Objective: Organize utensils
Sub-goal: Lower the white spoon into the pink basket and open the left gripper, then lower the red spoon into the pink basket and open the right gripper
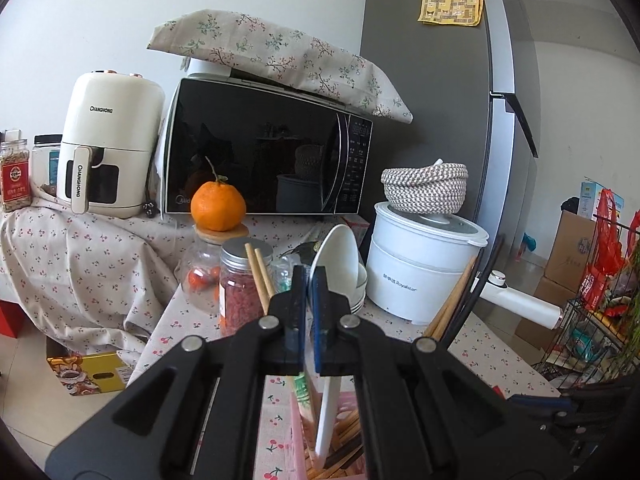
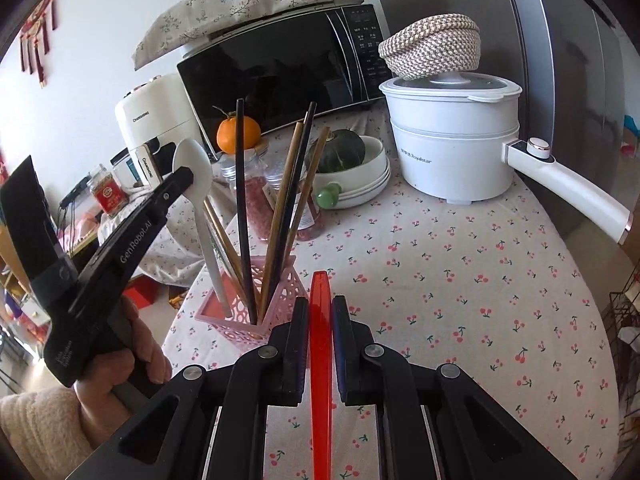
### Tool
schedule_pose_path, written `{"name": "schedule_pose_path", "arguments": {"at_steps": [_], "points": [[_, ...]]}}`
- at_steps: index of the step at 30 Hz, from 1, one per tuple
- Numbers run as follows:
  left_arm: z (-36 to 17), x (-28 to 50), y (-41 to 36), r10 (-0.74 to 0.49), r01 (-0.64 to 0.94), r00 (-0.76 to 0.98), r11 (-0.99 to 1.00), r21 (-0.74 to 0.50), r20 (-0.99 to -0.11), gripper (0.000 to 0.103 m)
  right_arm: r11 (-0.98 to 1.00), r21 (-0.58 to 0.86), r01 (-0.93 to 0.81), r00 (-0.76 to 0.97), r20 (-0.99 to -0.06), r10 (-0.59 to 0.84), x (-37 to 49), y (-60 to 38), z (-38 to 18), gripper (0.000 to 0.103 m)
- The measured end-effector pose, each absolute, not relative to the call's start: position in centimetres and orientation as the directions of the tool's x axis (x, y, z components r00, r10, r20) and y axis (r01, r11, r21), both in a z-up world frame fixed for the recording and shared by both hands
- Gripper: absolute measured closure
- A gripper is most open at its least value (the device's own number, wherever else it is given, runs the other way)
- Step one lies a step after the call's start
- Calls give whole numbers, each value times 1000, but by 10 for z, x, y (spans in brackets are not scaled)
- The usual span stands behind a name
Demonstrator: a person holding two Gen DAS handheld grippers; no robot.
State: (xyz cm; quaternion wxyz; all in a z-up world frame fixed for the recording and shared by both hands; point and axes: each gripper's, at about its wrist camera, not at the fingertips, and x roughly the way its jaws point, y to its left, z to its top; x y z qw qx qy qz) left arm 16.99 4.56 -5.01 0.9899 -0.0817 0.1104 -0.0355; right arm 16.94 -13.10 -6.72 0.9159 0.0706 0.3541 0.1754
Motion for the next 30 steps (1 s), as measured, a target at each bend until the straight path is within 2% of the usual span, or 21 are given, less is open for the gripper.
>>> {"name": "schedule_pose_path", "arguments": {"at_steps": [4, 6, 10, 12, 14, 19, 21, 25, 30], "points": [[-54, 162, 45, -121, 80, 962, 982, -172, -243, 98, 935, 243, -258, 726, -590, 354, 165, -131, -58, 92], [-51, 156, 45, -133, 92, 958, 982, -167, -256, 87, 936, 242, -254, 748, -564, 349, 161, -131, -49, 92], [-39, 140, 53, -156, 109, 942, 980, -169, -296, 78, 933, 250, -259, 798, -489, 352, 153, -127, -25, 92], [-34, 133, 60, -150, 101, 929, 982, -160, -338, 64, 929, 255, -267, 825, -438, 357, 150, -121, -10, 92], [-33, 128, 68, -159, 102, 902, 982, -159, -401, 54, 926, 252, -282, 851, -380, 363, 147, -111, 5, 92], [-53, 127, 87, -143, 77, 781, 988, -133, -608, 53, 928, 185, -324, 905, -225, 361, 142, -66, 30, 92], [-60, 127, 94, -139, 76, 735, 990, -122, -664, 53, 930, 168, -328, 922, -157, 354, 142, -52, 30, 92], [-70, 124, 107, -145, 93, 688, 989, -111, -711, 53, 953, 134, -270, 959, -56, 279, 148, -37, 16, 92], [-77, 123, 113, -175, 132, 668, 984, -116, -723, 53, 971, 138, -197, 980, 7, 198, 165, -31, 0, 92]]}}
